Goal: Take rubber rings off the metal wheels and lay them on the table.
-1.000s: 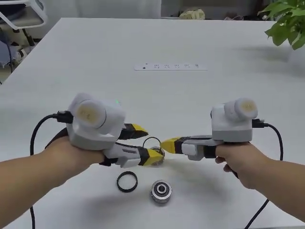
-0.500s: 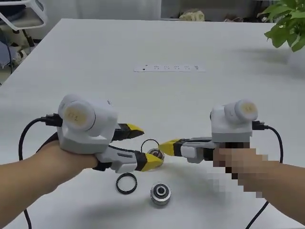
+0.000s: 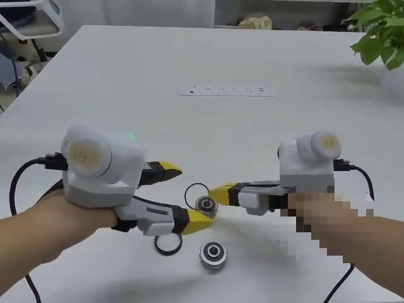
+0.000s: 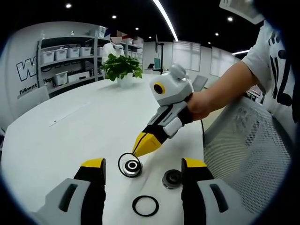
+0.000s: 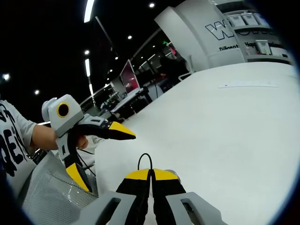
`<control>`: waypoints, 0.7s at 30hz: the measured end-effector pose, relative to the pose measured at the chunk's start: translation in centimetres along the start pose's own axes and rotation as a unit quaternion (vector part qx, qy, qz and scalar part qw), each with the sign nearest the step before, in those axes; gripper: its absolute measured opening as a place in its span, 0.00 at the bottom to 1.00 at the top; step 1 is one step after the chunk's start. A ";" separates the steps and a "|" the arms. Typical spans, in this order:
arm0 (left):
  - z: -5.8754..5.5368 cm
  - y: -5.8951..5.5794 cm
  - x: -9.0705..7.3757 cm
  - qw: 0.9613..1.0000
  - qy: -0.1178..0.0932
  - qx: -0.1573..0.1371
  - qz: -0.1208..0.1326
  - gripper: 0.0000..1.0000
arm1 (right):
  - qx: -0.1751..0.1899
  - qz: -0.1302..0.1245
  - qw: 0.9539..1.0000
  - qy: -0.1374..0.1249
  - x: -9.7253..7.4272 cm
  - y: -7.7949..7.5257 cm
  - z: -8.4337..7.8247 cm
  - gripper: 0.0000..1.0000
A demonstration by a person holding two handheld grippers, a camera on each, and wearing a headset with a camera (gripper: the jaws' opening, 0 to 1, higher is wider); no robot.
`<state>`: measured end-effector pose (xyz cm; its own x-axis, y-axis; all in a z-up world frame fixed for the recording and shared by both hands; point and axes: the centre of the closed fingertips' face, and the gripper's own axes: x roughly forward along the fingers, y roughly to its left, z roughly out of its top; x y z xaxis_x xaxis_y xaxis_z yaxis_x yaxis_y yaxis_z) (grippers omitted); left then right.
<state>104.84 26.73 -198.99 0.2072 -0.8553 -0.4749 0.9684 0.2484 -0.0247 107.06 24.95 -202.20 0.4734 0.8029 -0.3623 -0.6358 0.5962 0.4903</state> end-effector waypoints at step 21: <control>-1.7 0.0 -3.4 1.000 -0.004 -0.022 0.022 0.73 | 0.004 0.011 1.000 0.003 0.4 0.8 0.0 0.00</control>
<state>103.86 30.36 -198.84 0.2503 -0.8469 -0.4691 0.9513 0.3053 -0.0435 106.79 25.77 -201.94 0.4560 0.8156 -0.3562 -0.6410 0.5786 0.5043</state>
